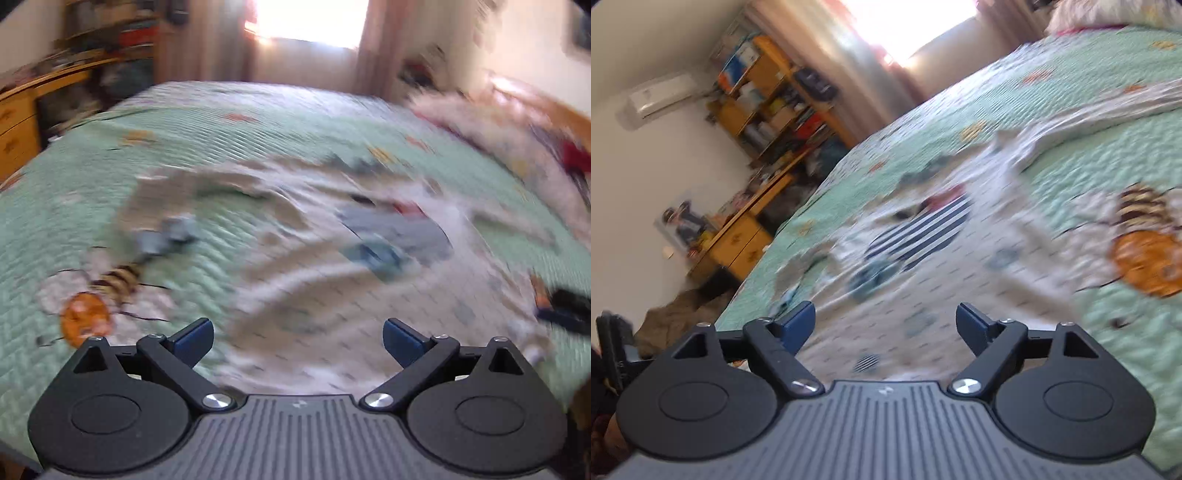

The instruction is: Fold clothes

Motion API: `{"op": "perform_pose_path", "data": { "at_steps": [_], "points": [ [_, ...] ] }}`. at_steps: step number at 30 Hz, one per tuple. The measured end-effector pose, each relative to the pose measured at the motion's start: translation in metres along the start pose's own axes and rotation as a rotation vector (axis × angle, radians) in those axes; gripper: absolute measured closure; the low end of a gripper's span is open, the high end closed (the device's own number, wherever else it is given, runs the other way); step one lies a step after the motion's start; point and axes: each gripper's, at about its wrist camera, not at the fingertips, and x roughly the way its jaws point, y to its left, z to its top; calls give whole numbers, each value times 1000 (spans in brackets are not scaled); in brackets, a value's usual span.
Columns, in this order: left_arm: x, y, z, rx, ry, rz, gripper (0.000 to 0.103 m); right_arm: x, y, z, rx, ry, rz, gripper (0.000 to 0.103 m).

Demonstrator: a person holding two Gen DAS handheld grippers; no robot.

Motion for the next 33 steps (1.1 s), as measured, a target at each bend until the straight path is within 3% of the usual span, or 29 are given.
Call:
{"op": "perform_pose_path", "data": {
  "at_steps": [5, 9, 12, 15, 19, 22, 28, 33],
  "points": [
    [-1, 49, 4, -171, -30, 71, 1, -20, -19, 4, 20, -101, -83, 15],
    [4, 78, 1, -278, -36, 71, 1, -29, -33, 5, 49, -127, -115, 14],
    [10, 89, 2, -304, -33, 39, 1, -29, -42, 4, 71, -118, -134, 14],
    [13, 98, 1, -318, -32, 57, 1, -29, -48, 1, 102, -107, -139, 14],
    [19, 103, -2, -373, 0, -85, 2, -30, -57, -4, 155, -91, -112, 14],
    [36, 86, -3, -322, 63, -168, 3, -22, -65, -3, 191, -58, -88, 14],
    [63, 64, -3, -211, 148, -203, 4, -22, -70, -5, 200, -5, -77, 14],
    [77, 53, 1, -139, 215, -285, 5, -22, -85, 0, 200, -6, -115, 14]
  ]
}}
